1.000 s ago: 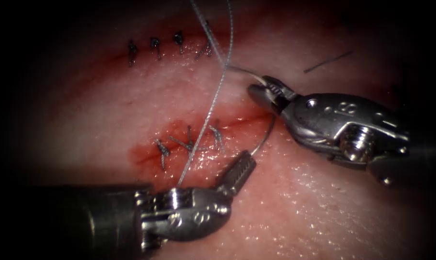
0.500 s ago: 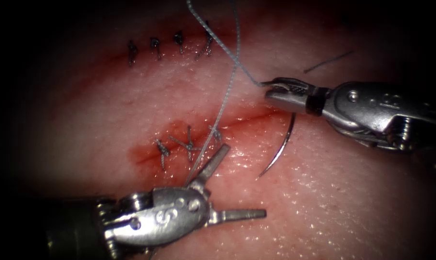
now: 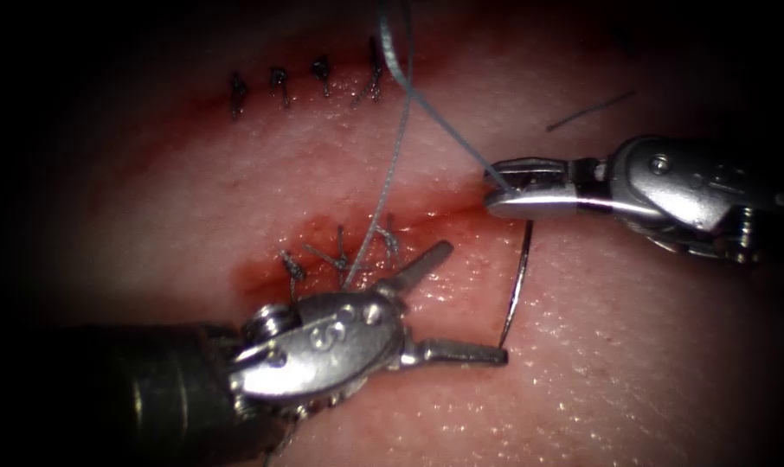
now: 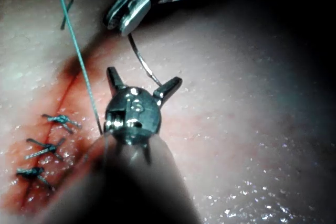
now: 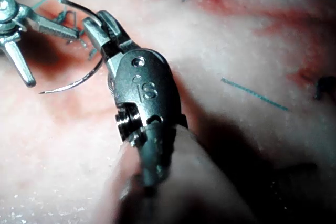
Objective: Wound Closure
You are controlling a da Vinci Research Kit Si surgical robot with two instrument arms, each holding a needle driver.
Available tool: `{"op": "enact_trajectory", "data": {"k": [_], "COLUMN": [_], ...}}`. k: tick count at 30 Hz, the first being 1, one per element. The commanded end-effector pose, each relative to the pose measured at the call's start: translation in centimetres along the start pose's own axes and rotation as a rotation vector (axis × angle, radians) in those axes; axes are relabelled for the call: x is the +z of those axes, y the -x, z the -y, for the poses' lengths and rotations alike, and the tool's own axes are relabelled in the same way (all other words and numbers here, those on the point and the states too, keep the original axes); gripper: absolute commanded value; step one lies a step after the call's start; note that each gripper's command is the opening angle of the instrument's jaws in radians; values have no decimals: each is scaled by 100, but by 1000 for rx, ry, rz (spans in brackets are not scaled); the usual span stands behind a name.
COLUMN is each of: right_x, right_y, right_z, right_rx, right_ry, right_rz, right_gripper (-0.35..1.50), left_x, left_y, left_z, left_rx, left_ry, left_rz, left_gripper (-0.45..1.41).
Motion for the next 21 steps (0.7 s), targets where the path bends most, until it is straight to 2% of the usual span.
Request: {"op": "enact_trajectory", "data": {"k": [1, 7, 12, 16, 21], "right_x": [12, 17, 22, 26, 30], "right_y": [10, 10, 12, 14, 15], "right_z": [5, 6, 7, 7, 8], "right_rx": [12, 8, 2, -2, -4], "right_ry": [-33, -149, -176, -180, -176], "right_rz": [-17, -76, -88, -90, -90], "right_gripper": [-35, -35, -35, -35, -35], "left_x": [7, 10, 13, 14, 16], "left_y": [6, 13, 21, 22, 23], "left_z": [0, 10, 15, 16, 13], "left_rx": [-11, -74, -130, -154, -174], "left_ry": [6, 38, 91, 173, 305], "left_rz": [2, 22, 26, 27, 28], "left_gripper": [91, 95, 93, 88, 73]}}
